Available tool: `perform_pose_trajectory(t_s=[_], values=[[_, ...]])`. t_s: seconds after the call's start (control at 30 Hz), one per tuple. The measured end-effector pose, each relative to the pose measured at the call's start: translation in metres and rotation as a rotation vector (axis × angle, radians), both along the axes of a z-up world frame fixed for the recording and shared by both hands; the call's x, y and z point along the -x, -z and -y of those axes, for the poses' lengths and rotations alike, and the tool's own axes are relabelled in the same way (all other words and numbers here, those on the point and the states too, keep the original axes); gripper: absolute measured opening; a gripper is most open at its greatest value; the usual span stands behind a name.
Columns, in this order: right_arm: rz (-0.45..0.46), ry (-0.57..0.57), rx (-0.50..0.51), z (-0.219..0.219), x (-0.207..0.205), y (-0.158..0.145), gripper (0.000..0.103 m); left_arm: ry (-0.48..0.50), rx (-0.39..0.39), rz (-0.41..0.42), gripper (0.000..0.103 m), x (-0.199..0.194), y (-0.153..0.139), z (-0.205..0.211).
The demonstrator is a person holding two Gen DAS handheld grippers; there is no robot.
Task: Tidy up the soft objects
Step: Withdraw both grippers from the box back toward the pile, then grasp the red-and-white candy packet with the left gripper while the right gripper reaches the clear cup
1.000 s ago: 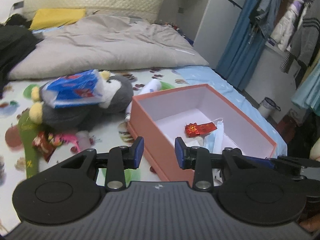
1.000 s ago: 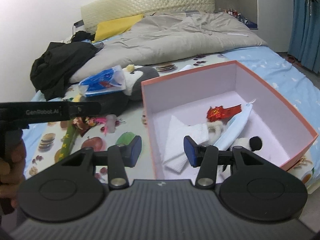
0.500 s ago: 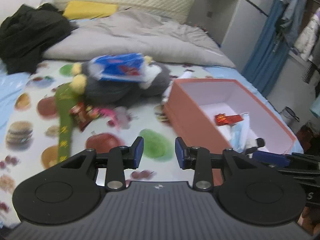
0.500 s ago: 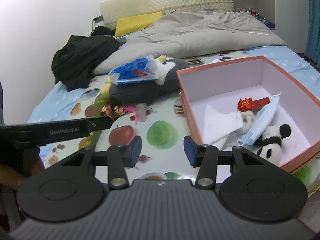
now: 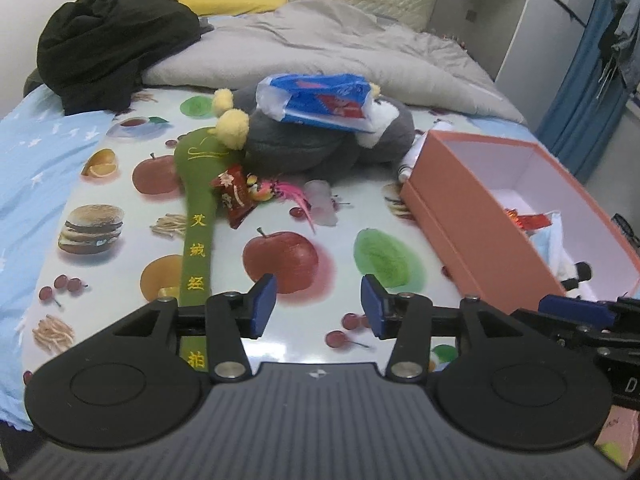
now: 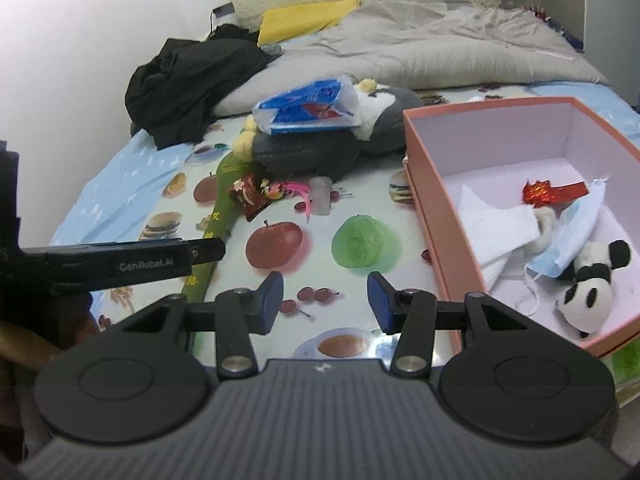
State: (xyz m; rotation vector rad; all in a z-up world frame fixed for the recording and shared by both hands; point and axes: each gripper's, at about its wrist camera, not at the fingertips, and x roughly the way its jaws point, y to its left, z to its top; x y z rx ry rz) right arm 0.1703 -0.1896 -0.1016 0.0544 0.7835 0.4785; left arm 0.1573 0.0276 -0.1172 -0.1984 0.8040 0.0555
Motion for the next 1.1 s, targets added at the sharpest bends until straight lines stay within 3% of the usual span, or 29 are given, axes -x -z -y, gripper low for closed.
perform_pose_trajectory(t_s=[0.3, 0.67, 1.1], values=[[-0.052, -0.030, 0.001, -0.031, -0.043, 0.018, 0.049, 0.011, -0.110, -0.057, 0.053, -0.040, 0.026, -0.017], [-0.136, -0.034, -0.013, -0.067, -0.111, 0.051, 0.049, 0.076, -0.317, -0.097, 0.053, -0.101, 0.059, -0.040], [-0.212, -0.019, -0.062, -0.097, -0.197, 0.086, 0.045, 0.147, -0.463, -0.099, 0.053, -0.156, 0.084, -0.049]])
